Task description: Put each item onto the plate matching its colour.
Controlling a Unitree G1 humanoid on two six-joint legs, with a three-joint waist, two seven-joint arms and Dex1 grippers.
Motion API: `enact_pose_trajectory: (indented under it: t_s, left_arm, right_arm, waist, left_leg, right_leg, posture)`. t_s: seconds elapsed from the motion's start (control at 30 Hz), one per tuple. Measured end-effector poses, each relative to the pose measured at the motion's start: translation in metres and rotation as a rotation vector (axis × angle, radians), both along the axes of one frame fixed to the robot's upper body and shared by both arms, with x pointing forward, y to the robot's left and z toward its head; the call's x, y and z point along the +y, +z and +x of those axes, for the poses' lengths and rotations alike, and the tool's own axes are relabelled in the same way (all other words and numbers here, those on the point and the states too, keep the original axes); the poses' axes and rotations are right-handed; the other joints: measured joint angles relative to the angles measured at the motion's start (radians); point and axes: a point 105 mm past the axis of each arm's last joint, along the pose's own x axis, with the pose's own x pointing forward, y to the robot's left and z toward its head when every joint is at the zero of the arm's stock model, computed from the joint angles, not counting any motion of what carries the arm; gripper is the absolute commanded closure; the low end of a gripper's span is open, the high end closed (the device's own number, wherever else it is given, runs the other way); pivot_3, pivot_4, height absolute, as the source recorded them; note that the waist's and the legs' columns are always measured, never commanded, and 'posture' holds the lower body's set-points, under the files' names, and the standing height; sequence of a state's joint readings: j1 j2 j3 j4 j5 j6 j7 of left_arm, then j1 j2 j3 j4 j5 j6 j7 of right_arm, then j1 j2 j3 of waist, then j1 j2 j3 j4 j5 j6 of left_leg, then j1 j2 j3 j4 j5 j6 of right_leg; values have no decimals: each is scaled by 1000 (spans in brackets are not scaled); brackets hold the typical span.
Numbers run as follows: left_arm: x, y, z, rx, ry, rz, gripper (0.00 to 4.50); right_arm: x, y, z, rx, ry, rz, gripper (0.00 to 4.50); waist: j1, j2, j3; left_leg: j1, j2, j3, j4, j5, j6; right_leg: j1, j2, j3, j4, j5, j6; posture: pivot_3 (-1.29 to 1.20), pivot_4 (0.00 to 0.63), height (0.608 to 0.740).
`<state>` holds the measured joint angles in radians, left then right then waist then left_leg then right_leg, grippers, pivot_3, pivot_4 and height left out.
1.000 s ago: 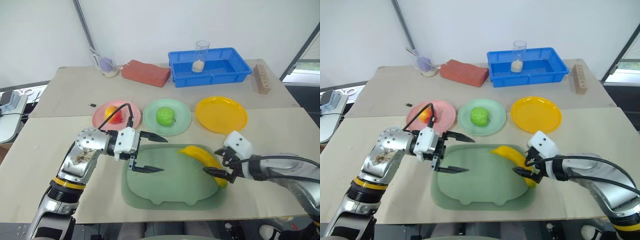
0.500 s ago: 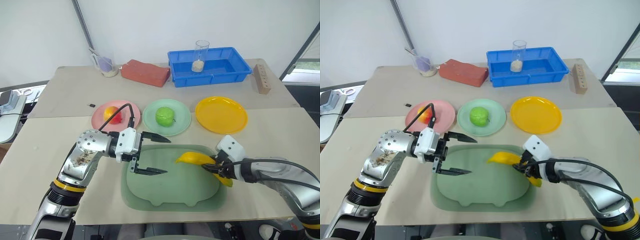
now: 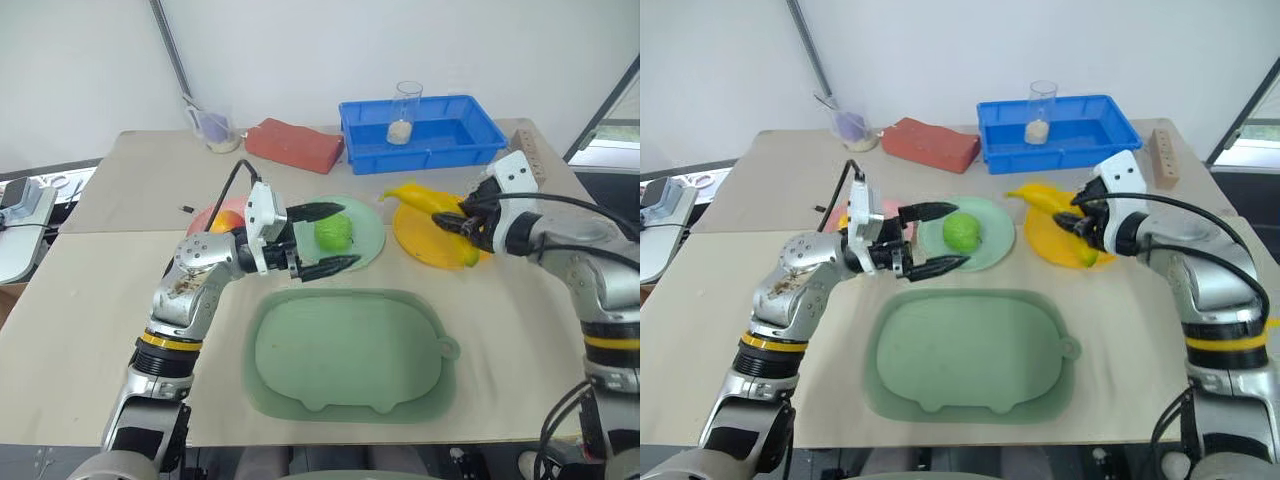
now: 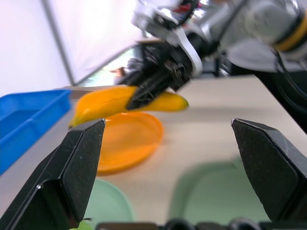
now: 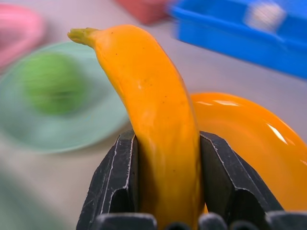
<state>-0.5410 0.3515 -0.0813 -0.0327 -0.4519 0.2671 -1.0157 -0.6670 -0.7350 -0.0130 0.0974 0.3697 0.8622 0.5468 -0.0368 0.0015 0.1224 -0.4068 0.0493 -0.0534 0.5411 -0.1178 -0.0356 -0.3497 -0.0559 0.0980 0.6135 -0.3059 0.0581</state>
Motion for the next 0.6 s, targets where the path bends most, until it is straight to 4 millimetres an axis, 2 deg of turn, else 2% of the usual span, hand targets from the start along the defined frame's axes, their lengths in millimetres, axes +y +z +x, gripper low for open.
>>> enact_pose_trajectory:
  t_s: [0.1, 0.3, 0.37, 0.47, 0.57, 0.6]
  left_arm:
    - [-7, -8, 5, 35, 27, -8, 0]
    - [-18, -17, 10, 61, 68, -13, 0]
    - [-18, -21, 10, 69, 73, -10, 0]
    - [-16, -27, 9, 85, 86, -6, 0]
    - [-14, -29, 8, 89, 91, 1, 0]
    - [-13, -29, 8, 88, 92, 4, 0]
  right_arm:
    - [-22, -17, 24, 59, -111, 2, 3159]
    - [-36, -39, 44, 116, -165, -29, 3159]
    - [-35, -46, 46, 139, -160, -22, 2136]
    - [-34, -52, 47, 166, -158, 2, 1166]
    - [-33, -47, 48, 153, -142, 29, 101]
    - [-33, -46, 48, 147, -136, 33, 40]
  waist:
    - [-1, 1, 0]
    - [-7, 3, 0]
    - [-8, 3, 0]
    - [-9, 4, 0]
    - [-8, 4, 0]
    - [-7, 4, 0]
  left_leg:
    - [-1, 0, 0, -1, 3, 4]
    - [0, 0, 0, -3, 4, 7]
    - [0, 0, 0, -2, 4, 7]
    - [0, 0, 0, -2, 4, 7]
    - [0, 0, 0, -2, 4, 7]
    - [0, 0, 0, -2, 4, 7]
  right_leg:
    - [1, 1, 1, 1, 0, 0]
    - [1, 2, 1, 1, 0, 0]
    - [1, 2, 2, 1, 0, 0]
    - [1, 2, 2, 3, 0, 0]
    - [1, 2, 2, 5, 0, 0]
    - [1, 2, 2, 5, 0, 0]
  posture:
    - [0, 150, 740]
    - [0, 150, 740]
    - [0, 150, 740]
    - [0, 150, 740]
    - [0, 150, 740]
    - [0, 150, 740]
